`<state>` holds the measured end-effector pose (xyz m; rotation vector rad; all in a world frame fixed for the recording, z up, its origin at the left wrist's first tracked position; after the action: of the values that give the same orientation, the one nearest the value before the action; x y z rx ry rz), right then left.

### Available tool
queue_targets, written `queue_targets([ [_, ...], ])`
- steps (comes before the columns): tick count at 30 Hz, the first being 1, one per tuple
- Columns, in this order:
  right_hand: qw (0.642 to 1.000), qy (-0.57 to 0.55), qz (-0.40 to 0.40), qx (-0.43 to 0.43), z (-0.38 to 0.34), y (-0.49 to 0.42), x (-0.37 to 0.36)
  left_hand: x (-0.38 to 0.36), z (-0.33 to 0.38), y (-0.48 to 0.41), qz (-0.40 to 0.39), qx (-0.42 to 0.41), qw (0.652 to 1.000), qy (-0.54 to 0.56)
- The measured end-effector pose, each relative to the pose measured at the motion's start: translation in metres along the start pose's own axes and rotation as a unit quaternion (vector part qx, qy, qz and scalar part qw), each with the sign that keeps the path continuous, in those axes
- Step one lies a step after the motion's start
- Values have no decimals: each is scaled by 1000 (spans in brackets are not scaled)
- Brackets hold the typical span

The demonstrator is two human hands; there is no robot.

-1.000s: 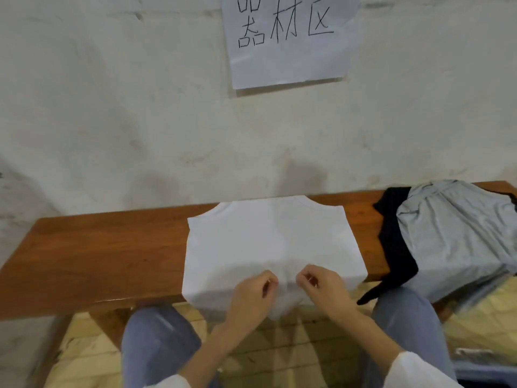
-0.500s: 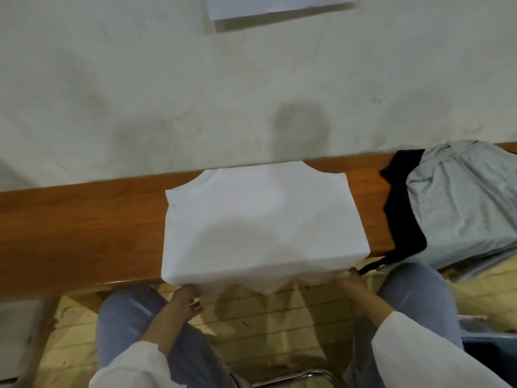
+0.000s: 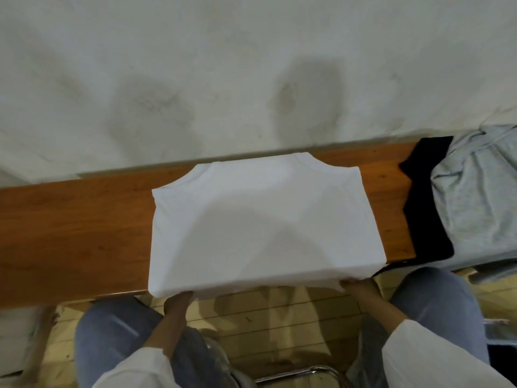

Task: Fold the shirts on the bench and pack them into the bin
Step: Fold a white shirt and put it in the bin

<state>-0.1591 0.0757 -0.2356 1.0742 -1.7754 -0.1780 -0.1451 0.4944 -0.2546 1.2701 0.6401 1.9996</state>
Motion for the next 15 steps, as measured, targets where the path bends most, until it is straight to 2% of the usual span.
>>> queue_targets([
  [3,1000,-5,3,-8,9,-11,-4,1,-4,-4,11,45,997,58],
  [8,1000,9,2,-6,9,-1,-4,0,-25,1,-11,77,994,72],
  [11,998,-44,40,2,12,20,6,4,-30,15,-4,24,998,58],
  [15,992,-90,75,37,10,49,27,18,-25,36,22,-124,992,-8],
])
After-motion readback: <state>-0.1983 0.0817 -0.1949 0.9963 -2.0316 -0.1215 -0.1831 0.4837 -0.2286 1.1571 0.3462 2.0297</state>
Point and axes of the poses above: each hand's wrist, its own y-axis away from the middle knuckle, its own x-axis out of the back of the hand, z = x × y, the point moved 4 cm from there along -y, towards the middle knuckle, and after that the axes turned 14 degrees about z, right-handed, at the moved point
